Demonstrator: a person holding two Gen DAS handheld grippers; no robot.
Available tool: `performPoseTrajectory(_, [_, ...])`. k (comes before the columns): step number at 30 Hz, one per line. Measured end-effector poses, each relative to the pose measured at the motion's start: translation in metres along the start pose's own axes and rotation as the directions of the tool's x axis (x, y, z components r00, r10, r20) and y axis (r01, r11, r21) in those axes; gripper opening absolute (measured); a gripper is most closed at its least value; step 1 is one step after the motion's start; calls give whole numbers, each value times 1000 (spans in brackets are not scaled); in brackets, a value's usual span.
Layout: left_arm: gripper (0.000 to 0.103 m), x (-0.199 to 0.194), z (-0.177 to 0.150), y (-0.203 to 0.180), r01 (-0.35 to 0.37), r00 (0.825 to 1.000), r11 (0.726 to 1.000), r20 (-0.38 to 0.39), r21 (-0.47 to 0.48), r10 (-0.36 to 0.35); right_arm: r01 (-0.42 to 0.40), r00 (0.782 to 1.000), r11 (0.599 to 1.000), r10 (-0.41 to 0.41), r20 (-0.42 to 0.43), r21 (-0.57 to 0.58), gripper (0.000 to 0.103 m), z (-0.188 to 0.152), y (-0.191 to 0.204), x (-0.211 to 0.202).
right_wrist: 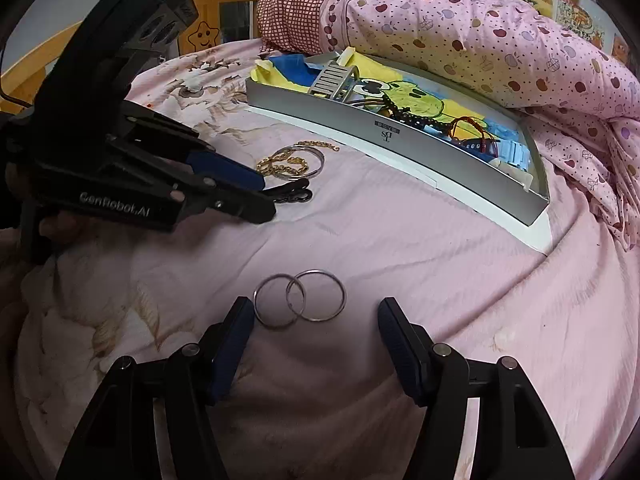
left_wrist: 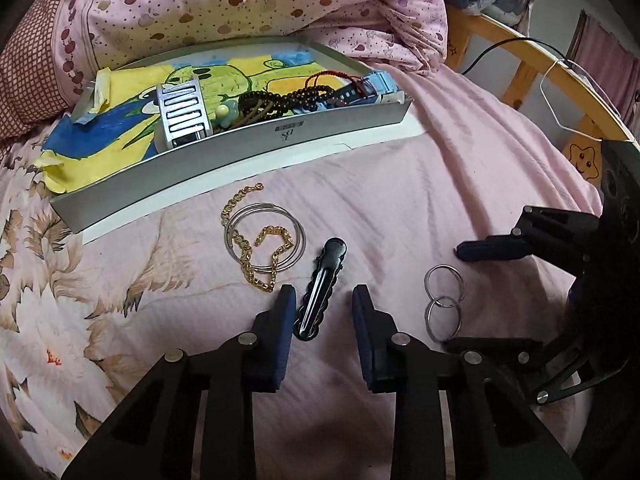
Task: Organize jewelry
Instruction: 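Grasp the black hair clip with the left tool while the right tool grasps the silver rings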
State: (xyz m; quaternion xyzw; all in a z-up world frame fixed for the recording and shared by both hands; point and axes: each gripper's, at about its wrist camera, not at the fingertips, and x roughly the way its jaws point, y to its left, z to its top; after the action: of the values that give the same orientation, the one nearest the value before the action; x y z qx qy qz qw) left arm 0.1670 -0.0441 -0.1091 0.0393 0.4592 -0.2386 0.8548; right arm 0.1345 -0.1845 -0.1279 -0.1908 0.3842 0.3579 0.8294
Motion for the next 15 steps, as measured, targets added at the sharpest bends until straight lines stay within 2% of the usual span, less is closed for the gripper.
performPoseTrajectory(2, [24, 1, 0, -2, -6, 1000, 1000, -6, 10, 6, 0, 1000, 1000, 0, 2, 3, 63, 2, -1, 2])
performPoseTrajectory(4, [24, 4, 2, -5, -21, 1000, 999, -13, 25, 22, -1, 1000, 1000, 1, 5, 3, 57, 2, 0, 2])
performPoseTrajectory(9, [14, 9, 4, -6, -59, 998, 998, -19, 26, 60, -8, 1000, 1000, 9, 9, -15, 36, 1, 7, 0])
performPoseTrajectory(11, [14, 9, 4, -4, -55, 998, 998, -19, 15, 55, -17, 1000, 1000, 18, 7, -11, 30, 2, 8, 0])
performPoseTrajectory(15, [10, 7, 2, -6, -62, 998, 998, -13, 8, 62, -15, 1000, 1000, 15, 1, -1, 30, 3, 10, -1])
